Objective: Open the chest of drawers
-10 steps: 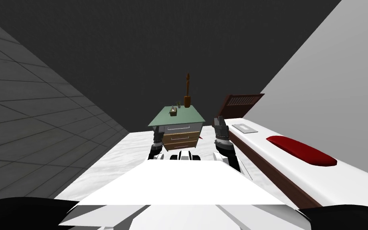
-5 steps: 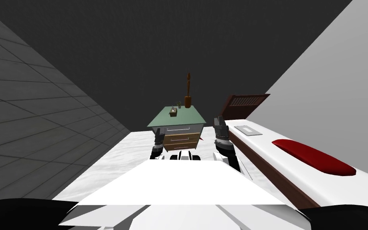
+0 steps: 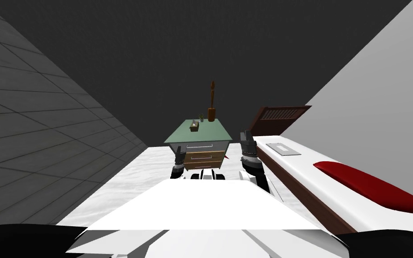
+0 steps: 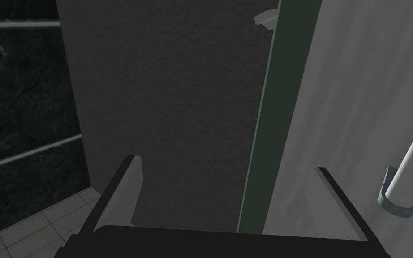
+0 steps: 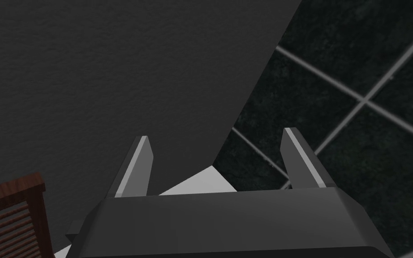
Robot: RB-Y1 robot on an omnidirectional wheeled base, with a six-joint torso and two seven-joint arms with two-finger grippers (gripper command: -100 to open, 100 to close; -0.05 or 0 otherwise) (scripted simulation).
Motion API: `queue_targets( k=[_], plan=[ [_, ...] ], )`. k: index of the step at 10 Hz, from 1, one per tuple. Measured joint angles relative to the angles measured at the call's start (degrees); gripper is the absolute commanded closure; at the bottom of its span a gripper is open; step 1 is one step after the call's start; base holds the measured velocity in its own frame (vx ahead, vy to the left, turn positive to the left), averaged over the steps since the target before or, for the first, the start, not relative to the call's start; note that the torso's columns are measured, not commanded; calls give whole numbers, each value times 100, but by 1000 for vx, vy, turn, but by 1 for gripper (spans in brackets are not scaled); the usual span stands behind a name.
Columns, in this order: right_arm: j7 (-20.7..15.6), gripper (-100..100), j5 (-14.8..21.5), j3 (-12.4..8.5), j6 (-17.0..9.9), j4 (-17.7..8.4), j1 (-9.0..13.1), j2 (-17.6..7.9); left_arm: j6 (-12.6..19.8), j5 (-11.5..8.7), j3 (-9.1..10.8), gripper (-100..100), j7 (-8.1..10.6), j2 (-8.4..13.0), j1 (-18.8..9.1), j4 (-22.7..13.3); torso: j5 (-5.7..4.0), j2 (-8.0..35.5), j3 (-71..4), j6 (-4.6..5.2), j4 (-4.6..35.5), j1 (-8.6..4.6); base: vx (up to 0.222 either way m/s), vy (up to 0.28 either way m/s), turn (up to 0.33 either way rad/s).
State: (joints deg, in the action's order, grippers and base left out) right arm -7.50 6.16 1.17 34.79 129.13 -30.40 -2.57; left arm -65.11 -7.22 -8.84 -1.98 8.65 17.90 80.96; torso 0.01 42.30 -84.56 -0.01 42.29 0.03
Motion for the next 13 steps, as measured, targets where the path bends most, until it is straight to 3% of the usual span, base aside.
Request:
queue_targets(
  k=[5,13],
  plan=[
    [0,0,0,0,0,0,1,0,-537,-11,-61,-100,10,-58,-168,-719,18,-31,-12,16,-32,0,40,-27,57],
    [0,0,0,0,0,0,1,0,-1048,-25,-133,-100,5,-127,-328,-1365,38,-79,-33,37,-74,-13,22,-17,28]
  ],
)
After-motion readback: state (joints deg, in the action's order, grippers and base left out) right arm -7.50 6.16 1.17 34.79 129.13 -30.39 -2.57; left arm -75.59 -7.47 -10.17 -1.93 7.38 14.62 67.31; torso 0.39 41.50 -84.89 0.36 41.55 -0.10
